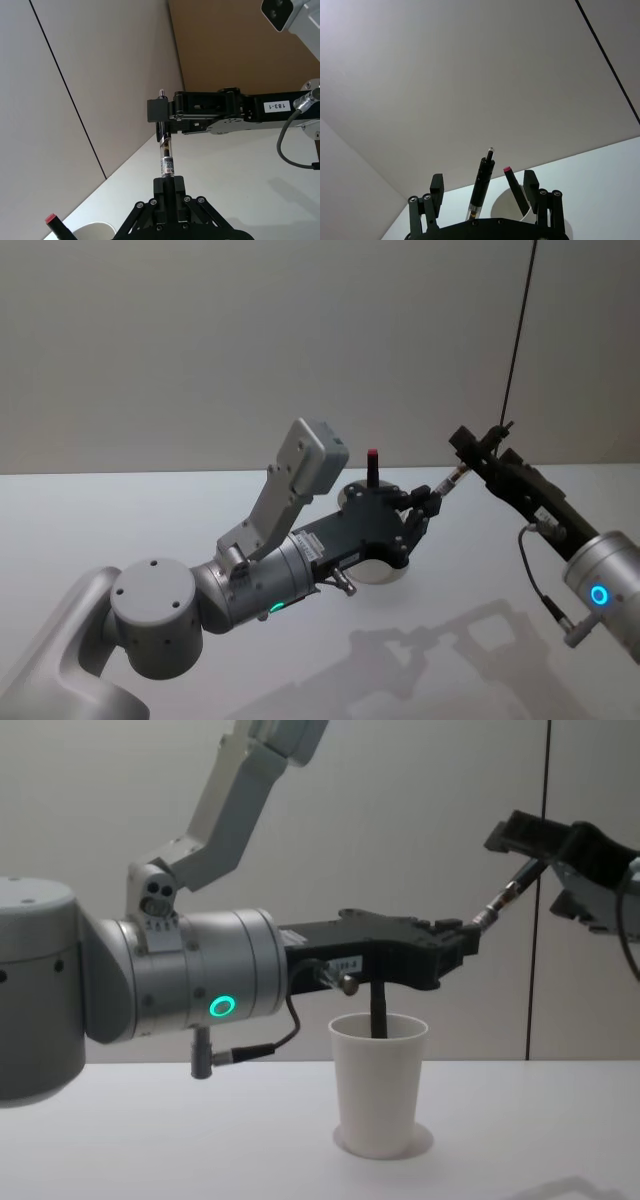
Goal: Place the pen into the pen holder.
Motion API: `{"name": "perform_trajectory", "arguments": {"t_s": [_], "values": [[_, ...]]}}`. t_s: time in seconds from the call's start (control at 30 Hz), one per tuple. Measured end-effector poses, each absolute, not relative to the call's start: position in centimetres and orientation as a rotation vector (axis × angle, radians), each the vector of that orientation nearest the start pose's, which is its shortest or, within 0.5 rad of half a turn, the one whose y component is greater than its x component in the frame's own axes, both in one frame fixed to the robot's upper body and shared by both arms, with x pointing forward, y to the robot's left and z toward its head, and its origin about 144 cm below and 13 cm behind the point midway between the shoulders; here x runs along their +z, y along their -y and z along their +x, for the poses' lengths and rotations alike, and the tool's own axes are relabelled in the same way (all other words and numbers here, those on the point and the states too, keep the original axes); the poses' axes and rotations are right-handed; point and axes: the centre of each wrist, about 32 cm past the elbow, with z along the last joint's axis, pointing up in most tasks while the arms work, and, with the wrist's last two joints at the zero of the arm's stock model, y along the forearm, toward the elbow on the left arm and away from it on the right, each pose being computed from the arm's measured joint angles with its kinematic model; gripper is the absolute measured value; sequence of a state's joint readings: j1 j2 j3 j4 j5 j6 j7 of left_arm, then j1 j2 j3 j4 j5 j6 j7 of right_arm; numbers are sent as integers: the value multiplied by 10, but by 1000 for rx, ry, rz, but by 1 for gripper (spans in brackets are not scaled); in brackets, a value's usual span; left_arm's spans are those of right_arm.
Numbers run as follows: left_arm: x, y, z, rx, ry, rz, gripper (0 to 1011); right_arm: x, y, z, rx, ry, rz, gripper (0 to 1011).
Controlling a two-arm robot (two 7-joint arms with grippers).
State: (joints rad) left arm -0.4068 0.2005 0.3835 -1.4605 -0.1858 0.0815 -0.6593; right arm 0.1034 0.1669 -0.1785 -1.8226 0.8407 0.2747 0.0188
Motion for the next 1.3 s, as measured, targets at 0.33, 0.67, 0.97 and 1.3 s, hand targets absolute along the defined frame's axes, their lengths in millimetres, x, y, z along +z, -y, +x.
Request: {"name": "perform_trajectory", "arguments": {"t_s": [0.33, 0.67, 0.97, 1.3], "values": [[1237, -174, 548, 573, 182, 46, 129, 1250, 199, 472, -1110, -512, 450, 1002], [1237, -174, 548, 573, 182, 46, 127, 1252, 195, 475, -1113, -536, 439, 862], [1237, -174, 548, 573, 182, 46, 129, 1254, 192, 477, -1106, -554, 438, 622], [1237, -174, 548, 573, 182, 46, 127, 1254, 189, 478, -1100, -562, 446, 272]]}}
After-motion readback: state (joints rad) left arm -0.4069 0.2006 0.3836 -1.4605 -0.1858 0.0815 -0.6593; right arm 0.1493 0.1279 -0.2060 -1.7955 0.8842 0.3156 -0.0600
